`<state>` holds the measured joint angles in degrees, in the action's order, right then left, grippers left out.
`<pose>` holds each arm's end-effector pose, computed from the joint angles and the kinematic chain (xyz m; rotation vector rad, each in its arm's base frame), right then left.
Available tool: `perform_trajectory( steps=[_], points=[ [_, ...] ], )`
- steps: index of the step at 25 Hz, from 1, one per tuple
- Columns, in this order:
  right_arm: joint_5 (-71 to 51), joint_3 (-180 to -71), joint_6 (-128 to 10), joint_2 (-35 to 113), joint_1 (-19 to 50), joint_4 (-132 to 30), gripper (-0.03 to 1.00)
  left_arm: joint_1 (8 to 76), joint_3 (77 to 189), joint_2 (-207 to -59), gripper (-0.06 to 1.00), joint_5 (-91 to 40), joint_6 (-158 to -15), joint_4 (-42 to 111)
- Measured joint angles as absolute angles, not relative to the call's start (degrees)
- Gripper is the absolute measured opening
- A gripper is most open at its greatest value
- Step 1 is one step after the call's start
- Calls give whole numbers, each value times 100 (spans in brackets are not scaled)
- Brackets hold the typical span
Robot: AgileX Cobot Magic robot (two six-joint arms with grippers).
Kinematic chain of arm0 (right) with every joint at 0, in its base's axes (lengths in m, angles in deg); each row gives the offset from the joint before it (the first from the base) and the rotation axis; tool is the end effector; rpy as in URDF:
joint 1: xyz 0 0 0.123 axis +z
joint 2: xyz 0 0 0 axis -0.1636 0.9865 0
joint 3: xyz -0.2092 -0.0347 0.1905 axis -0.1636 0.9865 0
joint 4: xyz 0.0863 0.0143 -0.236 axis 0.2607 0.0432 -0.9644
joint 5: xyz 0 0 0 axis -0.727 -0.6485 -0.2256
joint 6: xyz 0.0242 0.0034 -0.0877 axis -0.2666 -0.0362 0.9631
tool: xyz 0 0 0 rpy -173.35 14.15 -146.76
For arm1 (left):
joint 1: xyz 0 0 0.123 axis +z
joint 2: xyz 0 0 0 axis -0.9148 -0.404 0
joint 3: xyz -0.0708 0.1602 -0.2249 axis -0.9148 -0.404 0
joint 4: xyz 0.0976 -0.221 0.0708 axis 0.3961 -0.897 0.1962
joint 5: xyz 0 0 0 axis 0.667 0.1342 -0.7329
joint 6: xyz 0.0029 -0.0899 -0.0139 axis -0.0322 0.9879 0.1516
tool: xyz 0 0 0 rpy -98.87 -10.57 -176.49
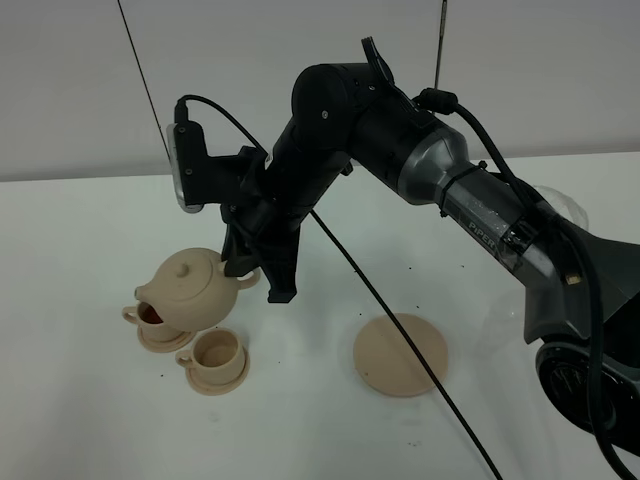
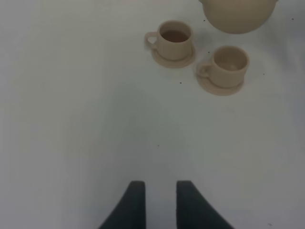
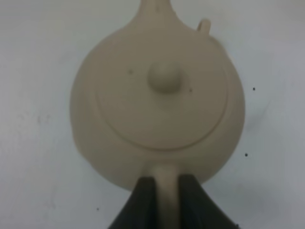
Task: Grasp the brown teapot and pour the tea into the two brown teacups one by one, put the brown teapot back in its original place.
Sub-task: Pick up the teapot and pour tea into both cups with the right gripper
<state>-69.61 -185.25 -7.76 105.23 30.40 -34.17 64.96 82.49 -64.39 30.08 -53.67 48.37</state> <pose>0.3819 0.3642 0.2487 -2.1015 1.4640 0.3643 0.0077 -0.0002 0.2801 0.0375 2.0993 -0.0040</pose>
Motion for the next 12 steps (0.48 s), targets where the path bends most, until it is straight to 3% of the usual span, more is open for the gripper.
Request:
perform_trajectory(
  steps=[12],
  points=[
    [-7107, -18525, -930, 10523, 2985, -3504, 10, 6496, 8249, -6439, 23, 3008, -5367, 4837]
  ],
)
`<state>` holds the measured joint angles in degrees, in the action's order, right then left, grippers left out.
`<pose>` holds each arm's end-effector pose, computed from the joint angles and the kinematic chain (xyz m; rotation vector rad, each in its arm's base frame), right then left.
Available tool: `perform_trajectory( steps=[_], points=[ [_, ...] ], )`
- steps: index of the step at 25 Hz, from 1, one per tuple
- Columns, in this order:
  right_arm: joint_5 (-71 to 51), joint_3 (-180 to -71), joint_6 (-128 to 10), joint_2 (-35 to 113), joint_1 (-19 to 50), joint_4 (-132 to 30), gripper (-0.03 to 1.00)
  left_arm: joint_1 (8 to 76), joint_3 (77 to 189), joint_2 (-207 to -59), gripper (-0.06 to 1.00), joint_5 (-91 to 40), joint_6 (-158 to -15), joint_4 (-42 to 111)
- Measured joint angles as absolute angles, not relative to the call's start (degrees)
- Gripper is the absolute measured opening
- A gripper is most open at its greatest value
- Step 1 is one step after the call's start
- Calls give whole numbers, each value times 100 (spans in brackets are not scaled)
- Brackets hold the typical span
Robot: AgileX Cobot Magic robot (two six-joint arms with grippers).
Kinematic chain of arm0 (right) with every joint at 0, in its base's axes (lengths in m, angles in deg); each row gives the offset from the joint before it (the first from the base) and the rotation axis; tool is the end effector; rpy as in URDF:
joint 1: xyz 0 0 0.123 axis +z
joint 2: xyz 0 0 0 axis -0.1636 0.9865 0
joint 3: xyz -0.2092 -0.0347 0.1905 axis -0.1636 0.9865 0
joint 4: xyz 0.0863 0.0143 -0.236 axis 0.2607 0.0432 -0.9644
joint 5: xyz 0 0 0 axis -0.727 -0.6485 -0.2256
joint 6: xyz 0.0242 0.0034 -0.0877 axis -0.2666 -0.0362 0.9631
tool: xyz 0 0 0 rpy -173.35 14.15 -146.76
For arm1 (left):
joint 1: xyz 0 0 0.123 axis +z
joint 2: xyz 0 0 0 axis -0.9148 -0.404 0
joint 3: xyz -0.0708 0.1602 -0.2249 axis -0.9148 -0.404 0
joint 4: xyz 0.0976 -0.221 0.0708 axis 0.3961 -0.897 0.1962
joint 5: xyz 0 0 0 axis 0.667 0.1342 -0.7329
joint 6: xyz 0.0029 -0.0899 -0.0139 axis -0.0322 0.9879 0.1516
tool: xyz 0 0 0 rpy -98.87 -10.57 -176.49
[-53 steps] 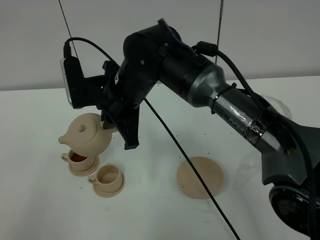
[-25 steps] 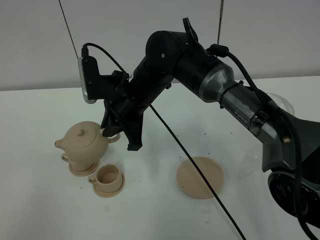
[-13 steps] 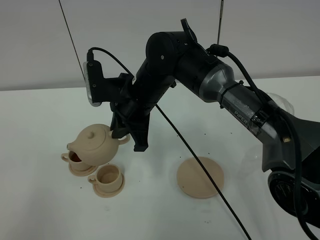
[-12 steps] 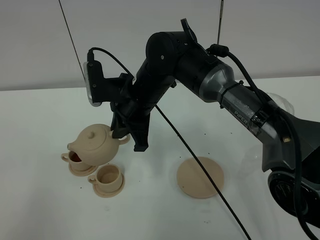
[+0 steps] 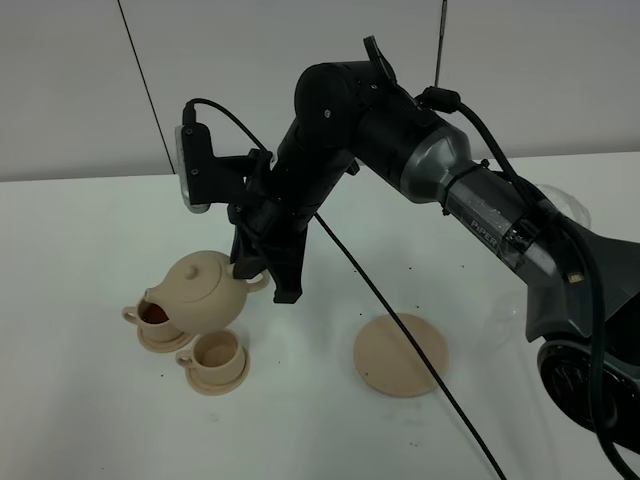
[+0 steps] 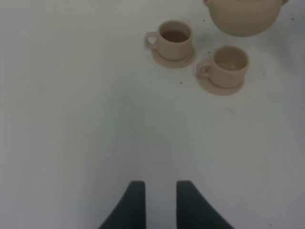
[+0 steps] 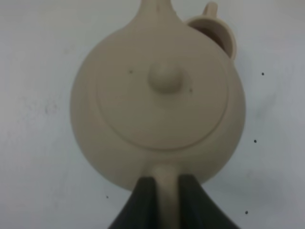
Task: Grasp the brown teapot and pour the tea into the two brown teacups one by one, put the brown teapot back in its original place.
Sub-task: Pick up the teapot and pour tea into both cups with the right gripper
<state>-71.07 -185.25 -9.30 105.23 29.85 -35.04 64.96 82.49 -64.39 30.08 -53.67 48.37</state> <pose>0.3844 0.3586 0.2473 -2.1050 1.5118 0.3643 0.0077 -0.0002 0.2801 0.0375 2.0993 -0.0040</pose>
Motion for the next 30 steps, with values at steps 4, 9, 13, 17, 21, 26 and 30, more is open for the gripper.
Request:
perform_trajectory(
  steps=[4, 9, 13, 17, 21, 26, 30],
  points=[
    [-7109, -18525, -930, 10523, 2897, -3504, 10, 6496, 8249, -6439, 23, 3008, -5367, 4837],
    [-7114, -18525, -932, 10465, 2801, -3498, 10, 6496, 8249, -6439, 23, 3008, -5367, 4837],
    [-7120, -18525, -969, 10332, 2723, -3498, 10, 6496, 8249, -6439, 23, 3008, -5367, 4837],
    [-7125, -18525, -1001, 10289, 2699, -3498, 10, 6496, 8249, -6439, 23, 3008, -5367, 4837],
    [-7130, -18525, -1061, 10289, 2699, -3498, 10, 6496, 8249, -6439, 23, 3008, -5367, 4837],
    [-7130, -18525, -1104, 10289, 2699, -3498, 10, 6496, 8249, -6439, 23, 3008, -5367, 4837],
    [-7112, -18338, -1126, 10241, 2699, -3498, 10, 6496, 8249, -6439, 23, 3008, -5367, 4837]
  ],
)
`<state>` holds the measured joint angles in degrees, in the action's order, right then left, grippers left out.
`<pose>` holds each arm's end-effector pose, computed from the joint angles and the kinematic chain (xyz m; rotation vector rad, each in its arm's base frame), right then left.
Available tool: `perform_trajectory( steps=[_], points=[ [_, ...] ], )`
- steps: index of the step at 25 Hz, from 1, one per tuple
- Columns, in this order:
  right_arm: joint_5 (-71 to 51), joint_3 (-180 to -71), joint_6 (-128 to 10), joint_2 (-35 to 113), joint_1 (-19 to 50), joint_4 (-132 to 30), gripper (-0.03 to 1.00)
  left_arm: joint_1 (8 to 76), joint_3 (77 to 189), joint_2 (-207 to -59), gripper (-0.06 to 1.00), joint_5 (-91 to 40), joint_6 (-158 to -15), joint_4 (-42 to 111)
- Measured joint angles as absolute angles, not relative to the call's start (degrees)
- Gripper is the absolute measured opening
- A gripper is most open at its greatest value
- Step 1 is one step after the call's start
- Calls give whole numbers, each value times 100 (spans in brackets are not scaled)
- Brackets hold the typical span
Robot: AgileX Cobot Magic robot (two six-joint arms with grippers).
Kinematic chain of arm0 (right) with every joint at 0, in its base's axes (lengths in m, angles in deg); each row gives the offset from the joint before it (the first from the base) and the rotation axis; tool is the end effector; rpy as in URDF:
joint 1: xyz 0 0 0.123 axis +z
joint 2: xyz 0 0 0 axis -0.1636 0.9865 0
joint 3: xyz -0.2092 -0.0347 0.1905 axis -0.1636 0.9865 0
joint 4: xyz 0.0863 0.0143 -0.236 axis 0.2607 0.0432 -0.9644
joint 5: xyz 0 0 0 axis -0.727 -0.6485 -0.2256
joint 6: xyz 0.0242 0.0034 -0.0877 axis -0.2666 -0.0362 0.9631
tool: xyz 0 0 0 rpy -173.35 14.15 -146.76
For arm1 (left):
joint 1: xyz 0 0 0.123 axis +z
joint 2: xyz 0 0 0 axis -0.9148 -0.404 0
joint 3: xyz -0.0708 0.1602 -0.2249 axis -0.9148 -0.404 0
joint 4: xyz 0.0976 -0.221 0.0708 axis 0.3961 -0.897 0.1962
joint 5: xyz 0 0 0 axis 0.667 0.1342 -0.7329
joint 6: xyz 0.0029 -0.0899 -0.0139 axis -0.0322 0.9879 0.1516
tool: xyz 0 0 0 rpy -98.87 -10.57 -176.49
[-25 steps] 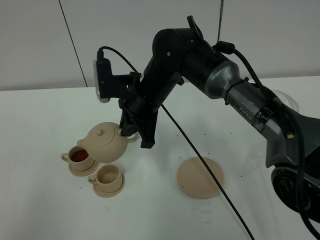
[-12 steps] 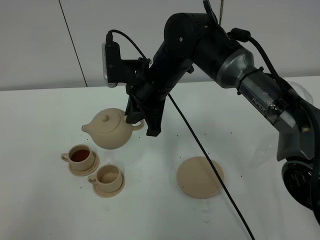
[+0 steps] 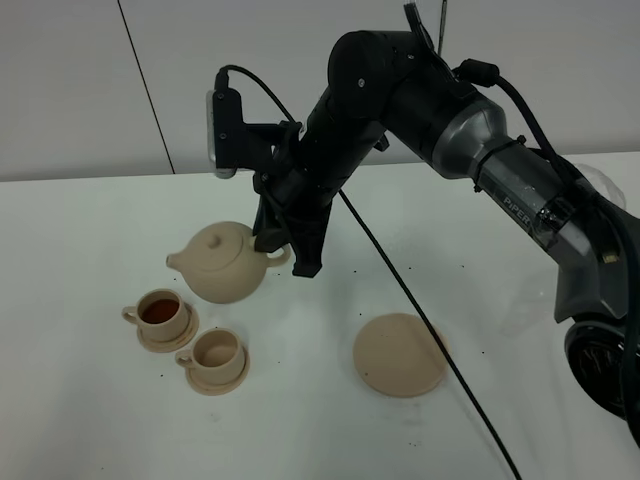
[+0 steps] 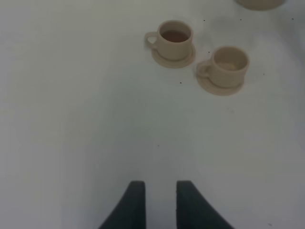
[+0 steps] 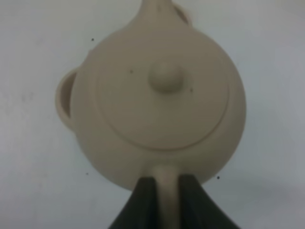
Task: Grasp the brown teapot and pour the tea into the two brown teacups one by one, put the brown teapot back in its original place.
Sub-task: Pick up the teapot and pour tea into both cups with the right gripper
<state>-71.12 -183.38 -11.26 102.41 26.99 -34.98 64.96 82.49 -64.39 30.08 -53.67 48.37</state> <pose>0.3957 0.3346 0.2636 -2.0297 1.5855 0.3532 0.0077 -0.0002 0.2801 0.0375 2.0993 -0.0040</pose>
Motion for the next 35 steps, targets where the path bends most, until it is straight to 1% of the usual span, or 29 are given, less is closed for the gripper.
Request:
perform_trajectory(
  steps=[12, 18, 21, 35],
  points=[
    [-7056, -17144, -998, 9500, 2717, -3439, 10, 6496, 8249, -6439, 23, 3008, -5367, 4837],
    [-6287, -16058, -806, 9077, 2808, -3355, 10, 6496, 8249, -6439, 23, 3008, -5367, 4837],
    [-5949, -15693, -685, 8954, 2808, -3198, 10, 6496, 8249, -6439, 23, 3008, -5367, 4837],
    [-5303, -14946, -651, 8899, 2865, -3189, 10, 6496, 8249, -6439, 23, 3008, -5367, 4837]
  ],
)
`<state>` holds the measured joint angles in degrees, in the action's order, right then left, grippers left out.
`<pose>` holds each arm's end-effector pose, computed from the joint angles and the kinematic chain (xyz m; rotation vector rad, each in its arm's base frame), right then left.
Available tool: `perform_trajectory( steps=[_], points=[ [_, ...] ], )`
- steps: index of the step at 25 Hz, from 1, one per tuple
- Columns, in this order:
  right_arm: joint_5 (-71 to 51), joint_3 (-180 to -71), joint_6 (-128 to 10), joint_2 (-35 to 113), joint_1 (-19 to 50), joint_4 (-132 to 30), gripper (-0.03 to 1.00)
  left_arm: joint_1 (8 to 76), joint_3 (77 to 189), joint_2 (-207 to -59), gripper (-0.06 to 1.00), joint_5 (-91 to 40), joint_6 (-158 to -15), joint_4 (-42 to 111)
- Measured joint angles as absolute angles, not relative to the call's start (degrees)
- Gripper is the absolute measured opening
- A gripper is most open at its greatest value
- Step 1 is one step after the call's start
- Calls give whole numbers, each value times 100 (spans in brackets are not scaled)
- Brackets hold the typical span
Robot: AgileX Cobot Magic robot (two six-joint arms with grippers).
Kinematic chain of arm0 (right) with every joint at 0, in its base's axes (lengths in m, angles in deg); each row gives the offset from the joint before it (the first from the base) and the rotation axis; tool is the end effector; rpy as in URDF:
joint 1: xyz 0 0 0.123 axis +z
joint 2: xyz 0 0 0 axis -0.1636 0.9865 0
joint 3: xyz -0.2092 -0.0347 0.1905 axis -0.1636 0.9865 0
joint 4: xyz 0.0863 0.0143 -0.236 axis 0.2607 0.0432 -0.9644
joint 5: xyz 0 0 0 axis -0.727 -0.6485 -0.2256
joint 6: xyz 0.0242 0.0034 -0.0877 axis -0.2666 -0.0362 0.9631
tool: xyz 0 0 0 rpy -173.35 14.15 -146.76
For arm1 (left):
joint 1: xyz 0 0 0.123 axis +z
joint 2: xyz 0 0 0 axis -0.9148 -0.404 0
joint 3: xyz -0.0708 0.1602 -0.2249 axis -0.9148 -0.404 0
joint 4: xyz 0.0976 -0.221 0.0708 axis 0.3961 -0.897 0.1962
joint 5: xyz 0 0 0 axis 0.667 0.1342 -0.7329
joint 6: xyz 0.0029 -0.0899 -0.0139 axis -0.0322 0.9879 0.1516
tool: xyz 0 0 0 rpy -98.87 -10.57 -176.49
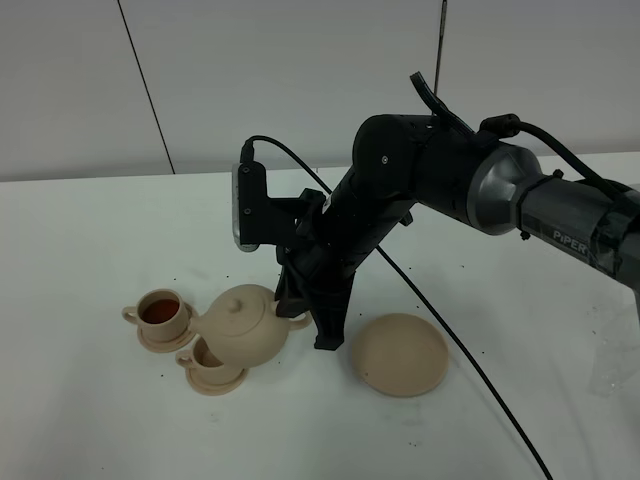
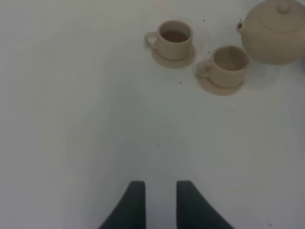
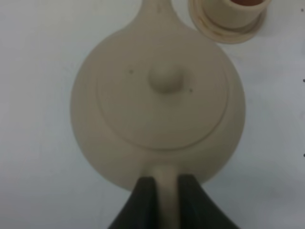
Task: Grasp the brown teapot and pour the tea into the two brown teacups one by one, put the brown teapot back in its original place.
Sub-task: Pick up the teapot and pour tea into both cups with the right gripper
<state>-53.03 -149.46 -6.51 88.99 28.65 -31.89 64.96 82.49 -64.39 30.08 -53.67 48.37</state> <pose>0.3523 0.3172 0.2220 -2.0129 1.6548 0.3663 0.0077 -0.0002 0.2801 0.0375 2.0993 -0.0040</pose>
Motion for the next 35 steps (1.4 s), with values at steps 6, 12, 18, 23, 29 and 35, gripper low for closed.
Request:
perform_trajectory(
  steps=[6, 12, 18, 23, 29, 35],
  points=[
    [-5203, -14936, -658, 8889, 2865, -3246, 10, 6496, 8249, -6439, 23, 3008, -5367, 4837],
    [-5184, -14929, -862, 8889, 2865, -3571, 10, 6496, 8249, -6439, 23, 3008, -5367, 4837],
    [-5209, -14929, -1078, 8889, 2865, -3868, 10, 6496, 8249, -6439, 23, 3008, -5367, 4837],
    [-5317, -14929, -1267, 8889, 2890, -4120, 10, 6496, 8249, -6439, 23, 3008, -5367, 4837],
    [-5331, -14929, -1650, 8876, 3129, -4693, 10, 6496, 8249, -6439, 23, 3008, -5367, 4837],
    [-5379, -14929, -1911, 8805, 3264, -5115, 10, 6496, 8249, -6439, 23, 3008, -5367, 4837]
  ],
)
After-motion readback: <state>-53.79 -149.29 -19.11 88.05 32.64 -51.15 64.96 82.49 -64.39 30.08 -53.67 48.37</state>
